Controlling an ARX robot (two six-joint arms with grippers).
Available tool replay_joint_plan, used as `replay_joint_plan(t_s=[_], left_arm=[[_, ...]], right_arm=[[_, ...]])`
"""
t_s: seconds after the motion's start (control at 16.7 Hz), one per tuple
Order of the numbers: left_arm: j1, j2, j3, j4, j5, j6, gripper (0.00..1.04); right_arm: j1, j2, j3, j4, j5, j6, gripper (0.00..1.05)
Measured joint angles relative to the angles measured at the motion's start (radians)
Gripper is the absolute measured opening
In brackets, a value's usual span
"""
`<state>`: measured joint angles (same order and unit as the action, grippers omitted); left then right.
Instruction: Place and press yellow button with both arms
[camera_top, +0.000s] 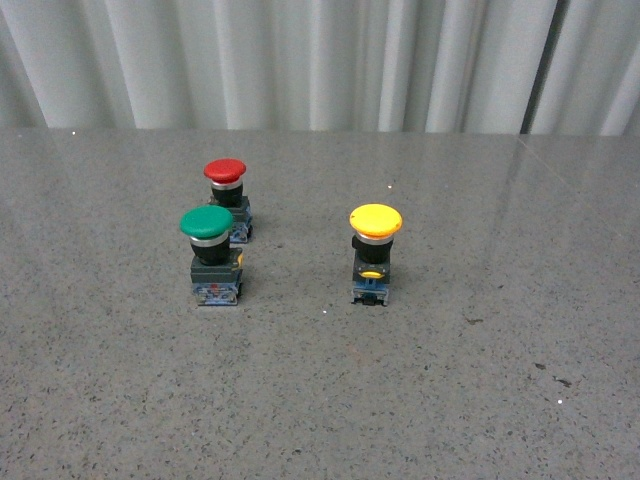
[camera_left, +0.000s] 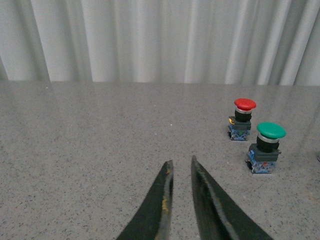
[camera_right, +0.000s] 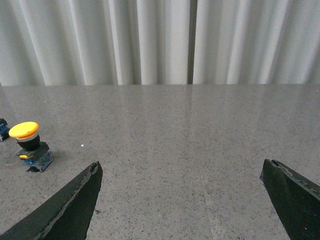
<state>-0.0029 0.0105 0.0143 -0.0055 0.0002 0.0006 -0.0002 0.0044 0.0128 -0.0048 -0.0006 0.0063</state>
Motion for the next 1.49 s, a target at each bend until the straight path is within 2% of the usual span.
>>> replay_joint_plan(t_s=[0.24,0.6,0.78,0.84,0.96,1.14,1.2,1.49], left_arm=[[0.000,0.000,0.000,0.000,0.000,0.000,0.33],[0.000,0.000,0.000,0.000,0.000,0.000,0.99],[0.000,0.000,0.000,0.000,0.000,0.000,0.98],[0.000,0.000,0.000,0.000,-0.001,0.000,0.98],[0.000,0.000,0.000,0.001,0.000,0.000,0.98],[0.000,0.000,0.000,0.001,-0.001,0.000,0.98],[0.000,0.000,0.000,0.001,0.000,0.000,0.98],[0.000,0.000,0.000,0.001,-0.001,0.000,0.98]], right_arm=[[0.000,0.000,0.000,0.000,0.000,0.000,0.98],[0.000,0.000,0.000,0.000,0.000,0.000,0.98],[-0.001,0.009,0.006,-0.030,0.003,0.016,0.98],[-0.019,0.101,0.028,0.005,-0.014,0.070,0.98],[-0.042,0.359,0.168,0.214,-0.069,0.103,0.98],[0.051,0.758,0.385,0.480,-0.101,0.089,0.98],[0.087,0.889,0.446,0.518,-0.101,0.089,0.98],[0.240,1.379,0.753,0.547,-0.080,0.090,0.98]])
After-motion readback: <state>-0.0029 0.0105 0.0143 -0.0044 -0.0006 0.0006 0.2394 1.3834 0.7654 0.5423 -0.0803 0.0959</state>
